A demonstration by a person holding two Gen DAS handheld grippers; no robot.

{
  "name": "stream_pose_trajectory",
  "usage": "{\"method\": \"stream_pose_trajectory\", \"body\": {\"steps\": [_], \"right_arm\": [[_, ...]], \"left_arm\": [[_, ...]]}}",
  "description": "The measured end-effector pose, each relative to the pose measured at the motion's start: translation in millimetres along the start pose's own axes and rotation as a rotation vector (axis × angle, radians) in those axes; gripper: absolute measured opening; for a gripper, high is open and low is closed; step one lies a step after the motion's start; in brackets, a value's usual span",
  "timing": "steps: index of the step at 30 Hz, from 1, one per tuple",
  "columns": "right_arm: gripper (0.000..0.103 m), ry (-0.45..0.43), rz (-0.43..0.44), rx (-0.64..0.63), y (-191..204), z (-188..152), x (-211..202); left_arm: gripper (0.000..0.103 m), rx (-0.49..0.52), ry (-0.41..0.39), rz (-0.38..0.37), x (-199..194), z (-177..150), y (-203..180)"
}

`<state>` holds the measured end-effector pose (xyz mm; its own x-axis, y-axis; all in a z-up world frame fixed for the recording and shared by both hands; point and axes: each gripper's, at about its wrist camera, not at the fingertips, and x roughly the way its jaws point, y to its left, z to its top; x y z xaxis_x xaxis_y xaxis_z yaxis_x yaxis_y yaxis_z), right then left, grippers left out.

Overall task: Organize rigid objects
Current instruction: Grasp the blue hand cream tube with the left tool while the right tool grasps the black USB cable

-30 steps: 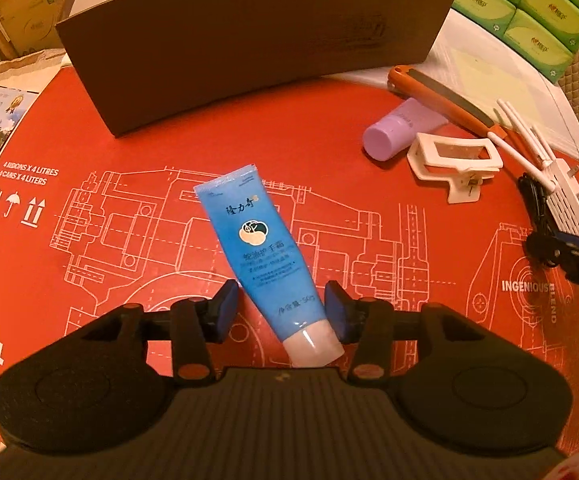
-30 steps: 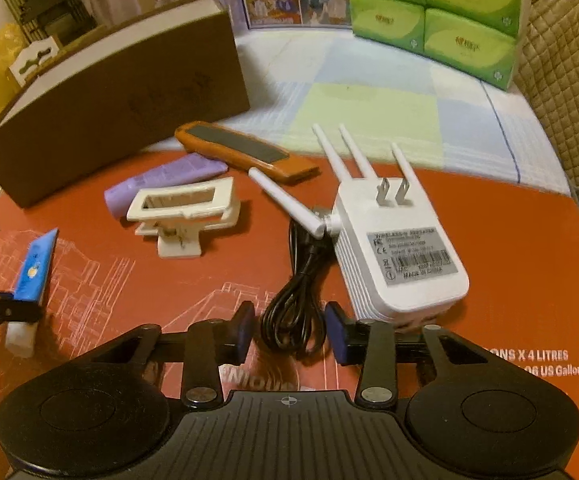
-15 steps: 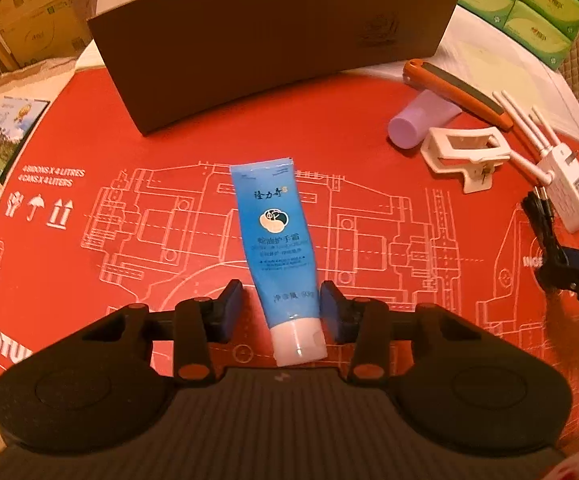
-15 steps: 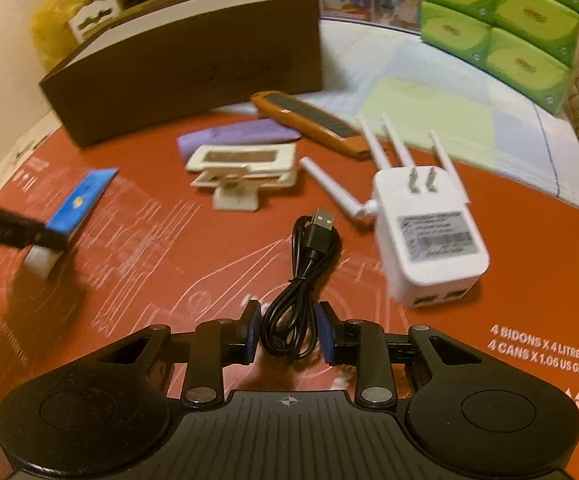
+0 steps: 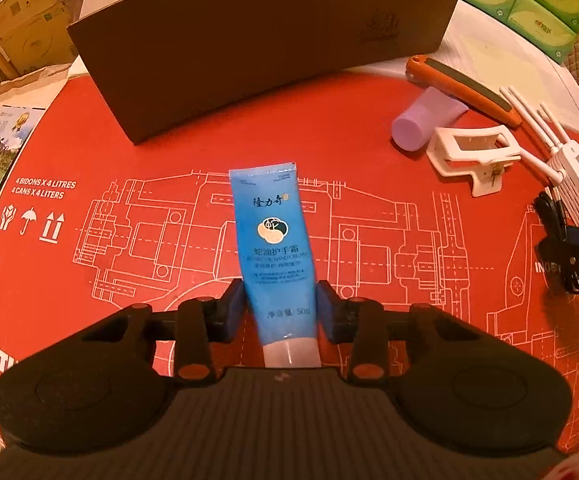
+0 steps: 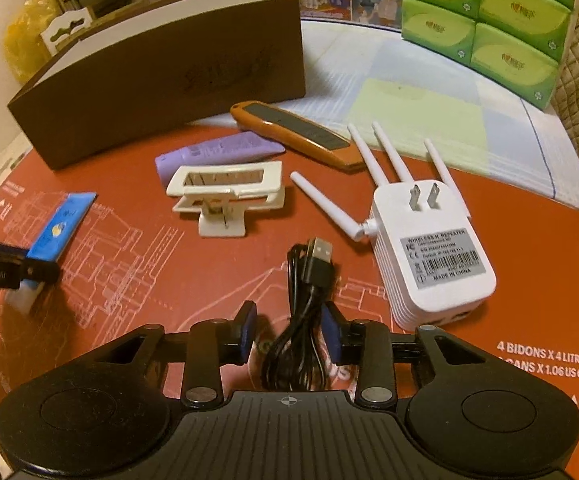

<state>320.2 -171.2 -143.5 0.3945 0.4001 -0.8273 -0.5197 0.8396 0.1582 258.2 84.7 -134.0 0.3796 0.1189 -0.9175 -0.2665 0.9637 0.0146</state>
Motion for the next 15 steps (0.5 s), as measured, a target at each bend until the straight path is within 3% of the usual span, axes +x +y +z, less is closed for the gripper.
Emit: {"method": "stream_pose_trajectory", "body": {"steps": [7, 9, 10, 15], "right_arm": [[0.032, -0.008, -0.022, -0.006, 2.4, 5.9, 5.4], [0.026, -0.009, -0.035, -0.019, 4.5, 5.7, 5.4], [0.017, -0.009, -0.039, -0.026, 5.1, 5.4, 5.5], [0.015, -0.004, -0.033, -0.029, 6.1, 3.6, 4.2]], "left_arm": [[0.033, -0.001, -0.017, -0.005, 1.2, 1.6, -0.4], [0.032, 0.004, -0.021, -0.006, 0.8, 0.4, -0.2], [0.032, 0.006, -0.021, -0.006, 0.7, -0.1, -0.2], [0.032, 0.012, -0.017, -0.014, -0.8, -3.0, -0.5]]}}
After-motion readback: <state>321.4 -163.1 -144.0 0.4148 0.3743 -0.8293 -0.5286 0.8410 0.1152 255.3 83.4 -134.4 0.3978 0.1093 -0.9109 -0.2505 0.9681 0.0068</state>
